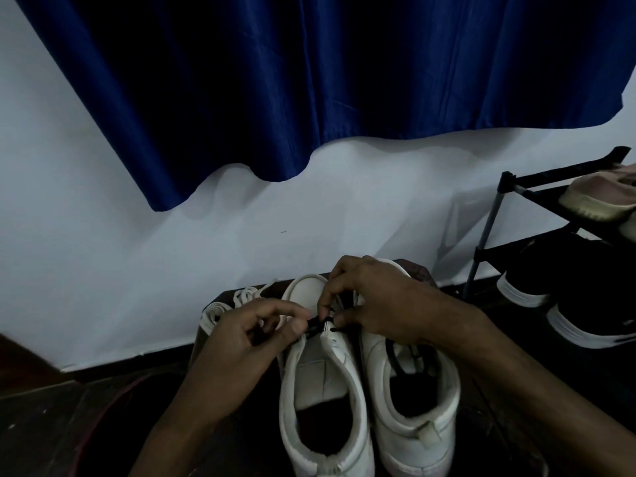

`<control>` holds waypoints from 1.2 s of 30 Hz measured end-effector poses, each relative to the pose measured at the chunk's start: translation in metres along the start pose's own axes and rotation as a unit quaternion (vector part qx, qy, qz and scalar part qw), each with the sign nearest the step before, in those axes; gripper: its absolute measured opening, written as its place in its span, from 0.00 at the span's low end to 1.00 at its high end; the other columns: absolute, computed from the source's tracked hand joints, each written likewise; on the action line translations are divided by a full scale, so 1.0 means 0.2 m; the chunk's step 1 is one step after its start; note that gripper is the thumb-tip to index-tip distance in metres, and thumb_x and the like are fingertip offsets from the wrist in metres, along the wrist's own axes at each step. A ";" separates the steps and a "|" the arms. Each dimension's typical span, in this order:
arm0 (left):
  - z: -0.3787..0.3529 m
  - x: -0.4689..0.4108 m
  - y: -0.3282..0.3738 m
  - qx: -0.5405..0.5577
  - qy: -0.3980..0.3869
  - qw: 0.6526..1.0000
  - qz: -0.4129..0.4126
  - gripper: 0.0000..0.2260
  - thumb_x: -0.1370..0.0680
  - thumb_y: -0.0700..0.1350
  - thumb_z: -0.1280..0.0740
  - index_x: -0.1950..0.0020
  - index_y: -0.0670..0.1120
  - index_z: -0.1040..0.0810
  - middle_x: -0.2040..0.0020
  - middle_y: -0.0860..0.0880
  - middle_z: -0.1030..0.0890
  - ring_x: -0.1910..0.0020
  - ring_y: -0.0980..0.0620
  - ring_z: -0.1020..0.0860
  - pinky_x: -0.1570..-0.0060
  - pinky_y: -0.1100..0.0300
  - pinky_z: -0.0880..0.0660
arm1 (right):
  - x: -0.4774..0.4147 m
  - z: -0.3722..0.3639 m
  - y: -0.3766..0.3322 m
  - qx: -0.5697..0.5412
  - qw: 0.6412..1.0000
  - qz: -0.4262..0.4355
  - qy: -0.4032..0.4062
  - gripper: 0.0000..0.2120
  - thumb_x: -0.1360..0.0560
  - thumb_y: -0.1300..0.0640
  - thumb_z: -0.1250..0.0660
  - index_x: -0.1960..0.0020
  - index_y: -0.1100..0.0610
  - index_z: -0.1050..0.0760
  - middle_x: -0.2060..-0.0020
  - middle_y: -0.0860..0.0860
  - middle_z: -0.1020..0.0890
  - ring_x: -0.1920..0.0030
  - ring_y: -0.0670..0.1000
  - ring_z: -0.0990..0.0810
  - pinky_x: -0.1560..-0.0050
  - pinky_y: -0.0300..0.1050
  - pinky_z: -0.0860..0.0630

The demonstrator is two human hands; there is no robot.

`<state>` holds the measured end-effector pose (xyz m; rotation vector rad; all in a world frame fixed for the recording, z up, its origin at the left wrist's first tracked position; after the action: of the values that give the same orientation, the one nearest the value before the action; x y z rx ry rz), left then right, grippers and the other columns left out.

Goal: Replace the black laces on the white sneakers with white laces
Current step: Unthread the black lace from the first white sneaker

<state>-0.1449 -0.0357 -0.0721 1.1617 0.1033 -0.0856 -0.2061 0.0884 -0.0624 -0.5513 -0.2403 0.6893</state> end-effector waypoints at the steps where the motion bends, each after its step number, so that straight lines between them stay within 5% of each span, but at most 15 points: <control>1: 0.00 0.00 0.00 -0.024 -0.001 1.000 -0.005 0.07 0.27 0.57 0.27 0.54 0.57 0.14 0.53 0.52 0.16 0.50 0.55 0.19 0.49 0.62 0.24 | 0.00 0.00 0.00 0.001 1.000 0.000 0.001 0.10 0.29 0.53 0.25 0.52 0.39 0.19 0.46 0.42 0.26 0.43 0.46 0.29 0.35 0.56 0.33; 5: 0.01 -0.02 -0.01 -0.089 0.033 0.995 -0.019 0.07 0.31 0.61 0.28 0.60 0.59 0.15 0.62 0.55 0.22 0.59 0.56 0.23 0.59 0.67 0.29 | 0.00 0.00 -0.01 0.004 1.000 0.000 -0.004 0.09 0.28 0.53 0.26 0.52 0.39 0.19 0.46 0.42 0.26 0.42 0.46 0.30 0.35 0.57 0.34; 8: 0.02 -0.03 0.02 -0.129 0.066 0.988 -0.054 0.09 0.32 0.62 0.28 0.61 0.59 0.16 0.61 0.55 0.24 0.60 0.54 0.23 0.60 0.62 0.28 | 0.00 0.00 0.00 0.003 1.000 -0.004 -0.005 0.10 0.28 0.53 0.26 0.52 0.39 0.19 0.46 0.42 0.26 0.42 0.46 0.29 0.33 0.58 0.35; 12: 0.22 0.02 0.04 -0.082 0.228 0.968 -0.071 0.08 0.29 0.59 0.33 0.61 0.57 0.18 0.59 0.53 0.21 0.58 0.56 0.21 0.54 0.65 0.26 | 0.01 0.00 0.00 -0.001 1.000 -0.003 0.000 0.09 0.28 0.52 0.25 0.53 0.39 0.19 0.47 0.41 0.25 0.44 0.44 0.29 0.34 0.56 0.33; 14: 0.37 0.05 -0.04 -0.029 0.293 0.955 -0.039 0.05 0.24 0.53 0.31 0.60 0.58 0.18 0.57 0.50 0.19 0.56 0.50 0.19 0.48 0.53 0.22 | 0.01 0.00 0.00 -0.001 1.000 -0.002 0.002 0.09 0.28 0.52 0.26 0.53 0.39 0.19 0.47 0.41 0.25 0.44 0.44 0.29 0.34 0.57 0.34; 15: 0.40 0.05 -0.06 -0.035 0.293 0.955 -0.021 0.06 0.23 0.51 0.30 0.59 0.60 0.18 0.56 0.48 0.18 0.55 0.47 0.19 0.48 0.49 0.22 | 0.01 0.00 0.00 0.000 1.000 -0.003 0.001 0.09 0.28 0.52 0.26 0.52 0.39 0.19 0.46 0.41 0.26 0.43 0.44 0.29 0.33 0.58 0.35; 18: 0.29 0.03 0.00 -0.093 0.210 0.972 -0.046 0.02 0.25 0.54 0.29 0.54 0.62 0.18 0.51 0.52 0.20 0.57 0.54 0.21 0.56 0.66 0.26 | 0.01 0.00 -0.01 0.001 1.000 -0.001 -0.005 0.09 0.28 0.53 0.26 0.51 0.40 0.19 0.46 0.41 0.26 0.43 0.44 0.29 0.33 0.57 0.35; 20: 0.15 0.00 0.07 -0.138 0.133 0.979 -0.075 0.08 0.28 0.58 0.30 0.50 0.62 0.17 0.48 0.57 0.23 0.54 0.56 0.22 0.57 0.71 0.28 | 0.00 0.00 -0.01 0.002 1.000 0.000 -0.002 0.09 0.28 0.53 0.26 0.52 0.39 0.19 0.46 0.41 0.25 0.43 0.45 0.29 0.34 0.57 0.34; 23: 0.03 -0.03 0.09 -0.187 0.050 0.978 -0.079 0.09 0.30 0.60 0.29 0.52 0.64 0.17 0.47 0.60 0.25 0.53 0.55 0.22 0.57 0.68 0.27 | 0.00 0.00 -0.01 0.004 1.000 -0.002 0.003 0.09 0.28 0.52 0.26 0.53 0.38 0.20 0.46 0.41 0.25 0.43 0.44 0.28 0.34 0.56 0.34; 26: 0.03 -0.03 0.09 -0.189 0.041 0.978 -0.075 0.10 0.34 0.65 0.31 0.58 0.63 0.17 0.48 0.60 0.24 0.54 0.55 0.21 0.59 0.64 0.26 | 0.00 -0.01 0.00 0.004 1.000 -0.001 0.004 0.09 0.28 0.52 0.26 0.53 0.39 0.20 0.46 0.42 0.25 0.42 0.45 0.28 0.33 0.57 0.34; 29: 0.00 -0.05 0.11 -0.221 0.027 0.971 -0.083 0.04 0.30 0.57 0.26 0.63 0.61 0.19 0.49 0.62 0.25 0.54 0.60 0.23 0.58 0.72 0.30 | 0.00 0.00 0.01 0.001 1.000 0.000 0.004 0.09 0.28 0.52 0.25 0.53 0.39 0.20 0.47 0.41 0.25 0.43 0.44 0.29 0.34 0.58 0.34; 32: -0.03 -0.05 0.10 -0.283 0.042 0.953 -0.104 0.07 0.23 0.54 0.32 0.61 0.61 0.25 0.50 0.62 0.27 0.50 0.64 0.26 0.55 0.76 0.34 | 0.00 0.00 0.01 0.001 1.000 -0.002 0.006 0.09 0.28 0.52 0.25 0.53 0.39 0.20 0.46 0.41 0.25 0.43 0.44 0.28 0.34 0.55 0.34; 36: 0.18 -0.01 0.06 -0.063 0.175 0.980 -0.077 0.10 0.20 0.57 0.38 0.59 0.57 0.23 0.57 0.59 0.23 0.62 0.61 0.25 0.60 0.73 0.31 | 0.01 0.00 0.01 -0.001 1.000 -0.001 0.004 0.09 0.28 0.51 0.25 0.53 0.39 0.20 0.46 0.42 0.25 0.44 0.43 0.27 0.35 0.54 0.33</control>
<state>-0.1445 -0.0640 -0.0474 1.0319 0.5038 -0.0107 -0.2068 0.0911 -0.0636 -0.5557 -0.2341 0.6838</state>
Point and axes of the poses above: each hand's wrist, its own x-axis away from the middle knuckle, its own z-axis out of the back of the hand, y = z × x, the point moved 10 cm from there along -x, towards the middle knuckle
